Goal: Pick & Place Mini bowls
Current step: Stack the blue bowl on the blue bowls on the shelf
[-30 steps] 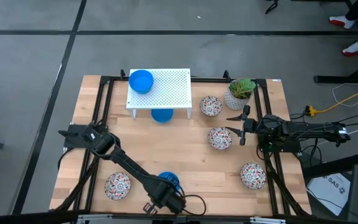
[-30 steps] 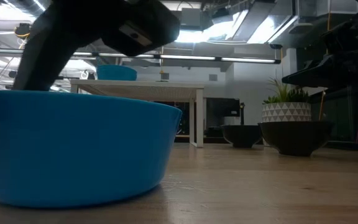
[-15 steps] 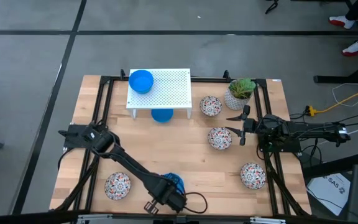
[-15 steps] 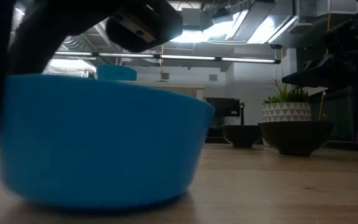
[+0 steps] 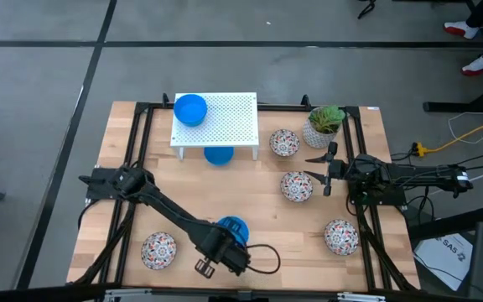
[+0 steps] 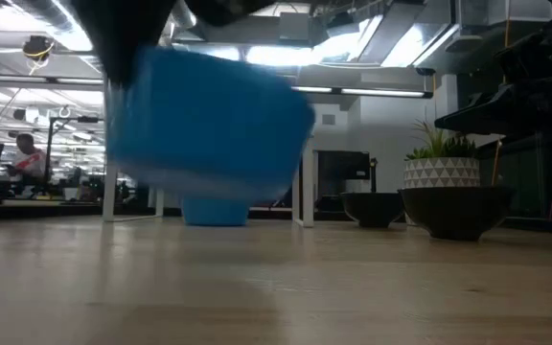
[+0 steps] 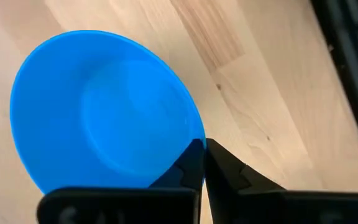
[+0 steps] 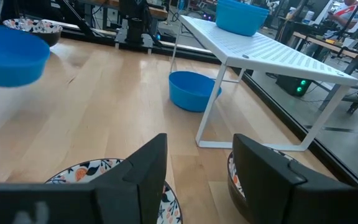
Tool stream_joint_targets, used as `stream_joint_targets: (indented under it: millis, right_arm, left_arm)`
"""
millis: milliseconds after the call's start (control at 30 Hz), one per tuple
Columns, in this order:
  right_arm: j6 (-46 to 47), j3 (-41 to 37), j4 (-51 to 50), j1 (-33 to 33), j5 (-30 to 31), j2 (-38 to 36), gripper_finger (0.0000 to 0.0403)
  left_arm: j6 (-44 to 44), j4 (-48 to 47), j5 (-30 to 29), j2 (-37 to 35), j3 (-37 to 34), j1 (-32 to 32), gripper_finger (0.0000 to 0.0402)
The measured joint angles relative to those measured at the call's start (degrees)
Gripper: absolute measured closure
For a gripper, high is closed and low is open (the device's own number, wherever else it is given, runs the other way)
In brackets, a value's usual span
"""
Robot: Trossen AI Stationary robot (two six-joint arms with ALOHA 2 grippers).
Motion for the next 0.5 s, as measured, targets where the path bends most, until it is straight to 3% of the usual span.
stream_joint_targets:
  millis: [500]
  right_arm:
    - [0.00, 0.01, -0.01, 0.00, 0.00, 0.01, 0.0221]
  left_arm:
    - [1.96, -1.19, -4.74, -17.14, 0.00, 0.37, 0.0398]
